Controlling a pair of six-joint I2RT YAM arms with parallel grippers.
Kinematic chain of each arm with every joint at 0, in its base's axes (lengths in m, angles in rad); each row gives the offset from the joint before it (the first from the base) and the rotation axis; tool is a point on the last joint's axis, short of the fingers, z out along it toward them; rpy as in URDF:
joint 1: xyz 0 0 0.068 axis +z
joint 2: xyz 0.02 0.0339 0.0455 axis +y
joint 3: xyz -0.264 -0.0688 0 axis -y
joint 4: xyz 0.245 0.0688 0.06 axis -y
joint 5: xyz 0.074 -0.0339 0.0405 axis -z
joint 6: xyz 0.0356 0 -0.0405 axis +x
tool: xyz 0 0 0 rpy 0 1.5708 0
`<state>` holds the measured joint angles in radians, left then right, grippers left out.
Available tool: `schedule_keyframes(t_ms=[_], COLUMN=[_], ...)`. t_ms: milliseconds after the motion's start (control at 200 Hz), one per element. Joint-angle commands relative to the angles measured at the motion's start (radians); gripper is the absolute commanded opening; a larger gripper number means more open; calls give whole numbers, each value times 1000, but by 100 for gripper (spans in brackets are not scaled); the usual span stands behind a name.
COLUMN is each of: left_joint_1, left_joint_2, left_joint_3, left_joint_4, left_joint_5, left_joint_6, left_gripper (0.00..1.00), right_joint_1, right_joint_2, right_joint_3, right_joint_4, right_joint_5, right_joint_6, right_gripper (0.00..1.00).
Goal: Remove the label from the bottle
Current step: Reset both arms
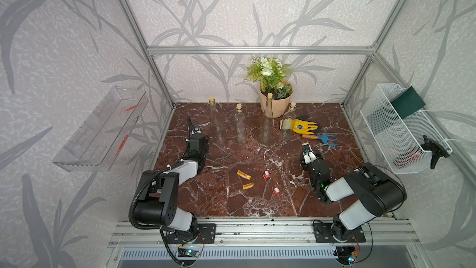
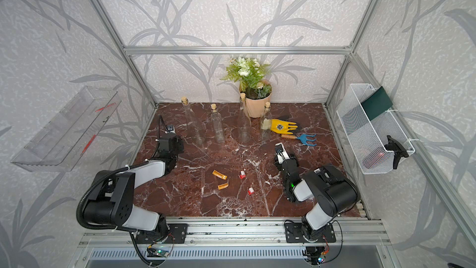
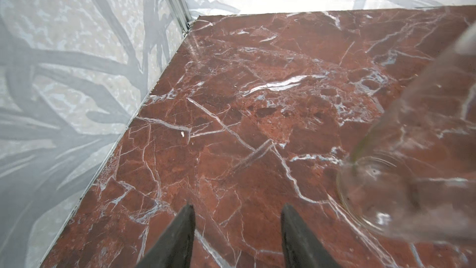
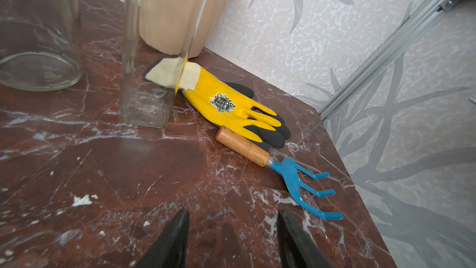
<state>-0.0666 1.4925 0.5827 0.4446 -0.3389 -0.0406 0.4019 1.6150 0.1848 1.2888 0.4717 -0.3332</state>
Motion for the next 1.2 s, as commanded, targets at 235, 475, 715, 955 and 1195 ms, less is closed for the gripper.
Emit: schedule_keyframes(t_ms=[235,475,715,955,1195], left_joint_1=[47,62,69,70,71], left_joint_2=[23,13,29,34,34], left_joint_3=[-45,-66,-166,-169,-170], left_joint_4=[130,161,340,353,354], left_joint_5=[72,114,147,148,151], left_joint_6=[-16,-18,-16,-18,-18], left_gripper=[60,67,71,84,93], right_joint_1=[-173,-210,-280,-284,-241], right_joint_2=[33,-8,-28,-28,-19], right_joint_3=[44,153,184,180,165], right_joint_4=[57,-205,-295,-291,-244], right_joint_5=[-144,-210,-320,-327,-262], right_joint_6=[194,224,281,283,241], right_gripper=[59,67,73,92,99])
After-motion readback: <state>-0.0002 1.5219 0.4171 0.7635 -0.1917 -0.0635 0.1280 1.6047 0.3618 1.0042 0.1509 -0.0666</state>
